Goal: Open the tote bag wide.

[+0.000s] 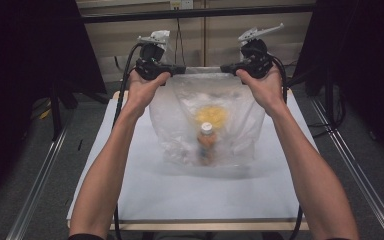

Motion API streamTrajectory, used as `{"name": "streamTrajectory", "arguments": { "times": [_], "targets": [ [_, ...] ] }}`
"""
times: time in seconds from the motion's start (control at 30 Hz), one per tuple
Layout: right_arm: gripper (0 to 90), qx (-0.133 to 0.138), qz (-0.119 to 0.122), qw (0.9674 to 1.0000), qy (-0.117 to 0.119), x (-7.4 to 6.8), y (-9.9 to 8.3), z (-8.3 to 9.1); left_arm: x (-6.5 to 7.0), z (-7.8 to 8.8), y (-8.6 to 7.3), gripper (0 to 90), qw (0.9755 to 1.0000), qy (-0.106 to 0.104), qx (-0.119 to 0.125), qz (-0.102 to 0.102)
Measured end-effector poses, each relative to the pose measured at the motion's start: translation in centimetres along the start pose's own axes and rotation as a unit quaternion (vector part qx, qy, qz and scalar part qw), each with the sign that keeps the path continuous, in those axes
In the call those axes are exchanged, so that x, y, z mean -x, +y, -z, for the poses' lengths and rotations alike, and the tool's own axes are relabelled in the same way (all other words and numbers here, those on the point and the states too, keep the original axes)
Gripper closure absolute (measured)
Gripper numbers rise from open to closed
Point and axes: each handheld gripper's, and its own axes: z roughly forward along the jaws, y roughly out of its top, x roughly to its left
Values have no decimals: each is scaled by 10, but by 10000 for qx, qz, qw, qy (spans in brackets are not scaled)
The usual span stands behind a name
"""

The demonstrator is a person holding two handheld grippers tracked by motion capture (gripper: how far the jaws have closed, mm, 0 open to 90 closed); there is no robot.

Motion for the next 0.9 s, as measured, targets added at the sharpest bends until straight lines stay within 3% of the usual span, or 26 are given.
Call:
{"name": "streamTrajectory", "arguments": {
  "times": [0.07,0.3,0.43,0.67,0.77,0.9],
  "targets": [
    [900,-98,30,9999,85,-5,-14,0,4,-1,-11,900,9999,-8,-138,-33],
    [900,-146,72,9994,292,-20,-42,4,15,0,-35,900,9996,-203,-217,-34],
    [900,-139,48,9994,326,-23,-53,5,24,1,-47,900,9993,-262,-248,-61],
    [900,-276,-3,9991,334,-25,-74,4,26,-7,-67,900,9984,-332,-452,-13],
    [900,-260,-70,9988,401,-28,-83,3,33,-9,-71,900,9978,-339,-560,-143],
    [900,-355,-44,9984,444,-35,-99,0,40,-11,-81,898,9981,-468,-379,-101]
  ]
}}
